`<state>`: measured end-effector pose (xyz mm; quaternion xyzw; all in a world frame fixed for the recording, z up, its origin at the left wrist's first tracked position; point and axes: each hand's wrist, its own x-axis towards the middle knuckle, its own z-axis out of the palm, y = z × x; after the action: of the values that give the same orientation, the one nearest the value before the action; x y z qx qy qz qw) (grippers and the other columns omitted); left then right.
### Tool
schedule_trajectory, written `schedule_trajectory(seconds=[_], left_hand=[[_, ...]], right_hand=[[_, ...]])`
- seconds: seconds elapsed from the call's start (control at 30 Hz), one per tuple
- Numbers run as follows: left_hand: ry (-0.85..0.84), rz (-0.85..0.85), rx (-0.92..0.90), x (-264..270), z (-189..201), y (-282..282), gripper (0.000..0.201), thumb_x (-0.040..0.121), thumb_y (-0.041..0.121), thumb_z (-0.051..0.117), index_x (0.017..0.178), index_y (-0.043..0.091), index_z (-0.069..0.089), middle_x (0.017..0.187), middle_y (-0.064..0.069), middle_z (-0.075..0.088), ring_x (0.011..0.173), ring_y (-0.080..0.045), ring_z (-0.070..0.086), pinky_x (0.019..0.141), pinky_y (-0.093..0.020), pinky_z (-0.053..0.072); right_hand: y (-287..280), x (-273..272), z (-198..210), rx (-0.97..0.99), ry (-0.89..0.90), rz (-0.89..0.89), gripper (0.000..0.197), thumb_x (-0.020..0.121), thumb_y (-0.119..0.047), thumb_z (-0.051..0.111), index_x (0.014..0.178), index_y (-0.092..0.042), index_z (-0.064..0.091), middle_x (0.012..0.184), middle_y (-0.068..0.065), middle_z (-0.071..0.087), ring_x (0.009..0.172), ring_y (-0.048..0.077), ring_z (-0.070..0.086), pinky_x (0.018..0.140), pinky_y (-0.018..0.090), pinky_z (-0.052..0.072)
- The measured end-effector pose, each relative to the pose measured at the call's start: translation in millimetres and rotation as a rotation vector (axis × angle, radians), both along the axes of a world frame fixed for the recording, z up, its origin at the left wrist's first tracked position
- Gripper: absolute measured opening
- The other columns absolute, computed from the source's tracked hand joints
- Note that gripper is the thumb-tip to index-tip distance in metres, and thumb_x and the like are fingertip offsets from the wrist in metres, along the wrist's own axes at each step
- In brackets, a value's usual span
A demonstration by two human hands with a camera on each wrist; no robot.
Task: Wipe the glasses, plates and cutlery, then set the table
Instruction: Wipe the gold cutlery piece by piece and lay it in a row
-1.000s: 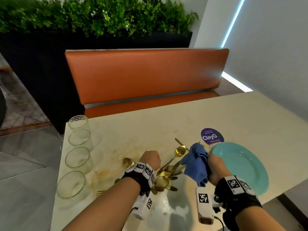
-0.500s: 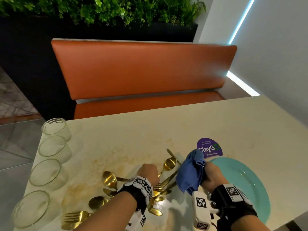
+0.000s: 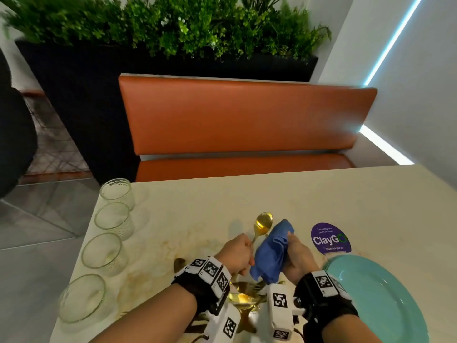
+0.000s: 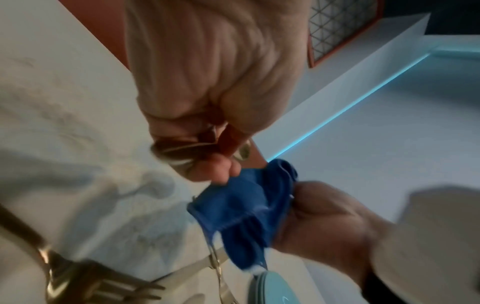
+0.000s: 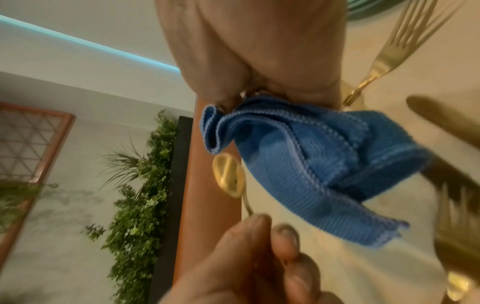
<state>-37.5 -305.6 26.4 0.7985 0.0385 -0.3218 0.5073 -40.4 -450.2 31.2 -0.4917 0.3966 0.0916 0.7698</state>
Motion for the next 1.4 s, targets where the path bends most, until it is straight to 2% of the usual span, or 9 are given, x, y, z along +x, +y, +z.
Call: schedule_trajectory(seconds=[0.17, 0.27, 0.43, 0.63, 0.83, 1.03, 1.13, 1.27, 1.4], left_hand=[[-0.132, -0.096, 0.062, -16, 18, 18, 0.026, 0.094, 0.011, 0.035, 0.07, 0.021, 0.032, 0.07, -0.001, 0.044, 0.06, -0.014, 0.038, 0.052, -0.027, 0.032], [-0.15, -0.165, 0.065, -21, 33, 40, 0.03, 0.095, 0.008, 0.039, 0.069, 0.021, 0.034, 0.066, 0.001, 0.043, 0.057, -0.014, 0.042, 0.052, -0.026, 0.035], [-0.046, -0.16, -0.074, -22, 59, 77, 0.029, 0.097, 0.0, 0.036, 0.075, 0.018, 0.038, 0.063, -0.002, 0.04, 0.026, 0.002, 0.036, 0.03, -0.01, 0.022], [-0.039, -0.086, -0.09, -25, 66, 92, 0.023, 0.095, 0.007, 0.038, 0.076, 0.018, 0.04, 0.06, -0.002, 0.041, 0.046, -0.011, 0.029, 0.037, -0.016, 0.022], [-0.089, -0.113, -0.059, -31, 68, 95, 0.018, 0.095, 0.012, 0.04, 0.079, 0.019, 0.044, 0.061, 0.001, 0.047, 0.05, -0.011, 0.035, 0.042, -0.019, 0.027], [-0.185, 0.021, -0.088, -31, 66, 87, 0.026, 0.096, 0.01, 0.039, 0.071, 0.016, 0.038, 0.061, -0.001, 0.047, 0.049, -0.012, 0.038, 0.038, -0.016, 0.029], [-0.116, 0.028, -0.15, -34, 62, 87, 0.019, 0.097, 0.014, 0.041, 0.079, 0.016, 0.043, 0.061, -0.001, 0.052, 0.047, -0.012, 0.037, 0.039, -0.018, 0.03], [-0.031, -0.01, -0.26, -31, 67, 92, 0.011, 0.101, 0.021, 0.037, 0.103, 0.016, 0.047, 0.075, -0.002, 0.061, 0.058, -0.011, 0.049, 0.05, -0.019, 0.039], [-0.025, -0.051, -0.212, -31, 64, 107, 0.019, 0.101, 0.013, 0.035, 0.098, 0.014, 0.054, 0.072, 0.001, 0.059, 0.056, -0.008, 0.046, 0.051, -0.016, 0.036]], right_hand=[[54, -3, 21, -0.178, -0.134, 0.128, 0.019, 0.094, -0.015, 0.052, 0.11, -0.005, 0.053, 0.082, 0.011, 0.06, 0.071, 0.025, 0.058, 0.057, 0.035, 0.053], [65, -2, 23, -0.332, -0.084, 0.177, 0.036, 0.085, -0.024, 0.066, 0.099, 0.009, 0.063, 0.077, 0.017, 0.064, 0.071, 0.033, 0.06, 0.068, 0.041, 0.053], [77, 2, 35, -0.801, -0.113, 0.394, 0.042, 0.087, -0.044, 0.058, 0.076, -0.004, 0.062, 0.083, 0.02, 0.066, 0.081, 0.033, 0.062, 0.077, 0.041, 0.051], [82, 8, 32, -0.512, -0.336, 0.44, 0.01, 0.088, -0.005, 0.06, 0.078, -0.006, 0.064, 0.081, 0.017, 0.065, 0.082, 0.036, 0.061, 0.076, 0.045, 0.049], [80, 0, 45, -0.989, -0.222, 0.557, 0.042, 0.09, -0.041, 0.054, 0.077, -0.003, 0.063, 0.078, 0.017, 0.068, 0.078, 0.032, 0.063, 0.07, 0.038, 0.05], [106, -4, 45, -0.377, -0.207, 0.251, 0.023, 0.089, -0.023, 0.062, 0.083, -0.001, 0.062, 0.074, 0.018, 0.062, 0.067, 0.033, 0.058, 0.069, 0.046, 0.051], [97, 2, 42, -0.488, -0.213, 0.34, 0.024, 0.086, -0.021, 0.066, 0.086, 0.003, 0.065, 0.087, 0.026, 0.066, 0.077, 0.035, 0.061, 0.08, 0.052, 0.051], [87, 17, 48, -0.747, -0.271, 0.304, 0.037, 0.088, -0.034, 0.06, 0.063, -0.007, 0.056, 0.075, 0.02, 0.062, 0.072, 0.03, 0.056, 0.067, 0.038, 0.044], [78, 26, 51, -0.792, -0.291, 0.208, 0.035, 0.09, -0.039, 0.056, 0.065, -0.014, 0.056, 0.076, 0.016, 0.062, 0.077, 0.032, 0.059, 0.073, 0.043, 0.047]])
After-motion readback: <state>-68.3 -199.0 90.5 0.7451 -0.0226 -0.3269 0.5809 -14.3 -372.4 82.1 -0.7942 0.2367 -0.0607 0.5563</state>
